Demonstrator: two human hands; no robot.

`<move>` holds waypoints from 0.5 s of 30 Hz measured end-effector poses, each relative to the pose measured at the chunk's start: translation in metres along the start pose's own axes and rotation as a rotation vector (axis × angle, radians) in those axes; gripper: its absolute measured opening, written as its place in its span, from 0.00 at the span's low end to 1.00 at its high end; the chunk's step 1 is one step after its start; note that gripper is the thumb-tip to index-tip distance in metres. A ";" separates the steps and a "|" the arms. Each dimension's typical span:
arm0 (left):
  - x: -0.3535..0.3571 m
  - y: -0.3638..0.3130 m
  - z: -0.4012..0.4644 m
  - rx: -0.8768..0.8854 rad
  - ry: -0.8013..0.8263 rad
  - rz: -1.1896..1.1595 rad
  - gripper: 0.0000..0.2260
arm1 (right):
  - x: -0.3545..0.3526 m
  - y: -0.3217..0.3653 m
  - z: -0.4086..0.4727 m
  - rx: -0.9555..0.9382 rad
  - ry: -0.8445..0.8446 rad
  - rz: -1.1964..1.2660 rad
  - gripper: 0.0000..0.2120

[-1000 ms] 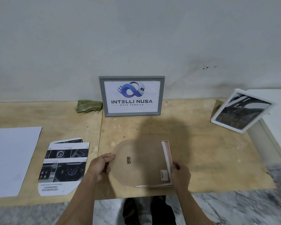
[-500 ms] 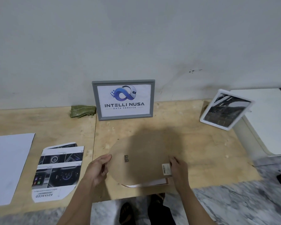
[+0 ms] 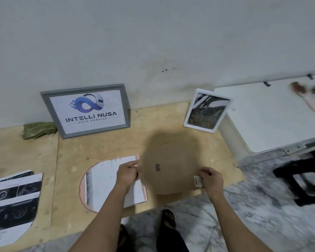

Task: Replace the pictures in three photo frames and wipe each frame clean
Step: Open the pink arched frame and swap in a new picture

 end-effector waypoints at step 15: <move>0.084 0.042 0.005 0.033 -0.205 0.399 0.07 | -0.016 -0.045 0.071 0.058 0.073 -0.271 0.14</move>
Point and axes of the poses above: each hand's wrist, its own z-axis towards the middle knuckle, its own x-axis out of the palm, y = z × x, the point moved 7 cm from there along z, towards the middle knuckle, and after that the axes turned 14 degrees about -z, right-handed, at the moved point
